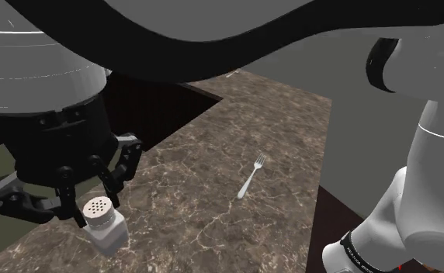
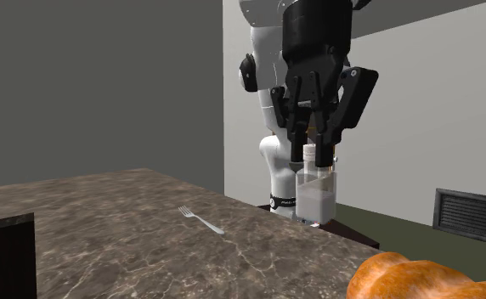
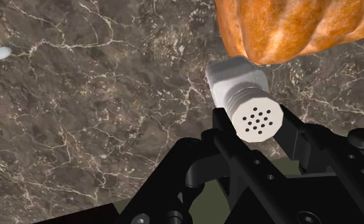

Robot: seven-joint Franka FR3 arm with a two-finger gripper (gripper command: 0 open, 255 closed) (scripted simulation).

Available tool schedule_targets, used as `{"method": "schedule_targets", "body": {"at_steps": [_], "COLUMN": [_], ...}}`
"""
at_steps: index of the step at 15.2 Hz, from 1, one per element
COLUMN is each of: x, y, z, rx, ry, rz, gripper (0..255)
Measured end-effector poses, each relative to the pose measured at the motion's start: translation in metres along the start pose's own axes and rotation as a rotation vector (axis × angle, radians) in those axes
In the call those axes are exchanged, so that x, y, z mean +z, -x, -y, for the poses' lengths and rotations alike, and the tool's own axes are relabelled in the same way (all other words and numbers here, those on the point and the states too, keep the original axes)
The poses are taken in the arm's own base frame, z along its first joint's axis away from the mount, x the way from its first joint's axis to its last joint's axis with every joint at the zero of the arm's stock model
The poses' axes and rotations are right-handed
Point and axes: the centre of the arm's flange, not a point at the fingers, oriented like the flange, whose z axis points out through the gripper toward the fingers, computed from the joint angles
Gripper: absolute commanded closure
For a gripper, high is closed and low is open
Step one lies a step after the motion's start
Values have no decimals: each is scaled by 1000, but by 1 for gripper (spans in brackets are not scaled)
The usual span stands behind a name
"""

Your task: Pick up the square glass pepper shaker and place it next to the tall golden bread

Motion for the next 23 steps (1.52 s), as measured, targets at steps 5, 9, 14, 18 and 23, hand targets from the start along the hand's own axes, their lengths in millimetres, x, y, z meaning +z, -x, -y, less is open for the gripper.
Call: {"method": "schedule_targets", "body": {"at_steps": [5, 9, 14, 18, 23], "x": [25, 47, 74, 95, 122], "y": [-1, -2, 0, -1, 0], "z": [1, 1, 1, 1, 2], "rx": [0, 0, 0, 0, 0], "ry": [0, 0, 0, 0, 0], "rz": [0, 0, 0, 0, 0], "gripper": [255, 255, 255, 255, 255]}}
